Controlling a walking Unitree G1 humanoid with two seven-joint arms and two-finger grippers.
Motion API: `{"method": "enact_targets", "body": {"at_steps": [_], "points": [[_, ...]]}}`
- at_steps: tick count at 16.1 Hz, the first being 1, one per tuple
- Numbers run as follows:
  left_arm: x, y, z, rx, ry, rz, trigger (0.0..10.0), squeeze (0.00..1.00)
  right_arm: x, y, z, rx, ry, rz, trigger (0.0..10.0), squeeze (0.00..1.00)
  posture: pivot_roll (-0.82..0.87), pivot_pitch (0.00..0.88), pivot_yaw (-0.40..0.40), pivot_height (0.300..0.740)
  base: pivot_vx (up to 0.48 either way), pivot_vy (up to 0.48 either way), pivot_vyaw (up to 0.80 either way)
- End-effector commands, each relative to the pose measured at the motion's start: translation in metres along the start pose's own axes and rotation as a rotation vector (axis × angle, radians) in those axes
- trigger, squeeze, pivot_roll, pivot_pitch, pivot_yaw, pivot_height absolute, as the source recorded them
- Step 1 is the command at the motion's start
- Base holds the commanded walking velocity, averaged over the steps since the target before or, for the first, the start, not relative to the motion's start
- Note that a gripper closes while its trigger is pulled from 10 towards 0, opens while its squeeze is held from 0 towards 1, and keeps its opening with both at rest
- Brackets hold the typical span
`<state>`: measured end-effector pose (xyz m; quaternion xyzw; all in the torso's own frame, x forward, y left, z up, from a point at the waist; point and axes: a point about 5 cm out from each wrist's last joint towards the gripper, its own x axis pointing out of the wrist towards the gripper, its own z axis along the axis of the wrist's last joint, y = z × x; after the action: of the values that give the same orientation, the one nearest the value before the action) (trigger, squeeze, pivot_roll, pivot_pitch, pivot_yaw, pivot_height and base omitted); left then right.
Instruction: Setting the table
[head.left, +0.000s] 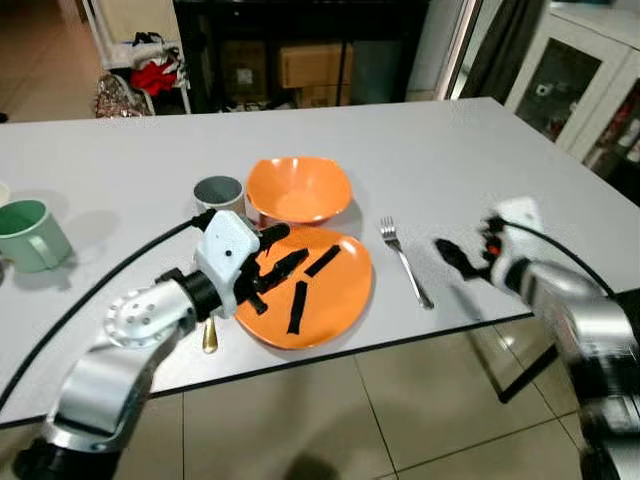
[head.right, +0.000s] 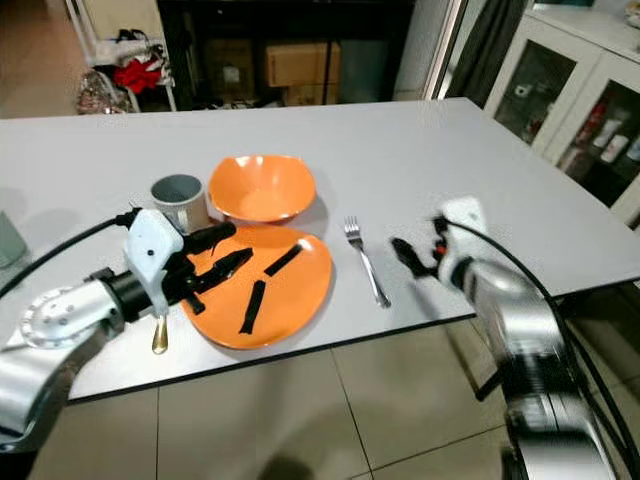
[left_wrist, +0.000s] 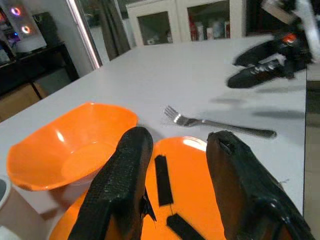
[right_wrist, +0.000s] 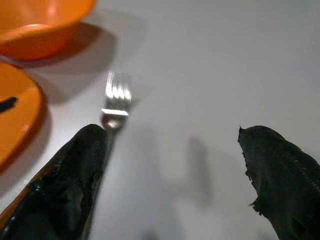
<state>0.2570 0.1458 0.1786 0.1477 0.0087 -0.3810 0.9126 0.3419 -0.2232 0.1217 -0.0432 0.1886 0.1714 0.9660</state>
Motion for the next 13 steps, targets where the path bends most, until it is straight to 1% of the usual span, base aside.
{"method": "enact_targets", "body": {"at_steps": [1, 3, 4, 5, 6, 7, 8, 9, 11, 13], "points": [[-0.007, 0.001, 0.002, 0.002, 0.013, -0.020, 10.0, 0.00, 0.008, 0.000, 0.000, -0.043, 0.012, 0.013, 10.0, 0.00, 0.09, 0.000, -0.054, 0.740, 0.000, 0.000, 0.00], [-0.017, 0.002, 0.001, 0.007, 0.045, -0.034, 10.0, 0.00, 0.019, 0.006, 0.004, -0.046, 0.014, 0.037, 10.0, 0.00, 0.10, 0.000, -0.057, 0.740, 0.000, 0.000, 0.00], [-0.019, 0.003, 0.000, 0.009, 0.058, -0.038, 10.0, 0.00, 0.022, 0.008, 0.004, -0.046, 0.026, 0.043, 10.0, 0.00, 0.11, 0.000, -0.060, 0.740, 0.000, 0.000, 0.00], [-0.026, 0.004, -0.002, 0.015, 0.085, -0.045, 10.0, 0.00, 0.030, 0.013, 0.003, -0.043, 0.048, 0.063, 10.0, 0.00, 0.13, 0.000, -0.065, 0.740, 0.000, 0.000, 0.00], [-0.031, 0.004, -0.002, 0.016, 0.101, -0.048, 10.0, 0.00, 0.034, 0.017, 0.002, -0.034, 0.057, 0.079, 10.0, 0.00, 0.14, 0.000, -0.066, 0.740, 0.000, 0.000, 0.00], [-0.035, 0.004, -0.002, 0.017, 0.116, -0.056, 10.0, 0.00, 0.037, 0.019, 0.001, -0.033, 0.068, 0.080, 7.7, 0.00, 0.16, 0.000, -0.067, 0.740, 0.000, 0.000, 0.00], [-0.038, 0.004, -0.001, 0.017, 0.124, -0.062, 10.0, 0.00, 0.039, 0.020, 0.000, -0.033, 0.078, 0.067, 3.7, 0.00, 0.16, 0.000, -0.065, 0.740, 0.000, 0.000, 0.00], [-0.042, 0.004, 0.000, 0.017, 0.139, -0.071, 10.0, 0.00, 0.041, 0.020, -0.004, -0.013, 0.100, 0.016, 0.0, 0.00, 0.17, 0.000, -0.060, 0.740, 0.000, 0.000, 0.00], [-0.044, 0.003, 0.000, 0.016, 0.148, -0.082, 10.0, 0.00, 0.043, 0.021, -0.009, 0.031, 0.119, -0.006, 0.0, 0.00, 0.17, 0.000, -0.054, 0.740, 0.000, 0.000, 0.00], [-0.043, 0.003, 0.001, 0.018, 0.151, -0.090, 10.0, 0.00, 0.044, 0.024, -0.013, 0.053, 0.128, 0.005, 0.0, 0.00, 0.17, 0.000, -0.045, 0.740, 0.000, 0.000, 0.00]]}}
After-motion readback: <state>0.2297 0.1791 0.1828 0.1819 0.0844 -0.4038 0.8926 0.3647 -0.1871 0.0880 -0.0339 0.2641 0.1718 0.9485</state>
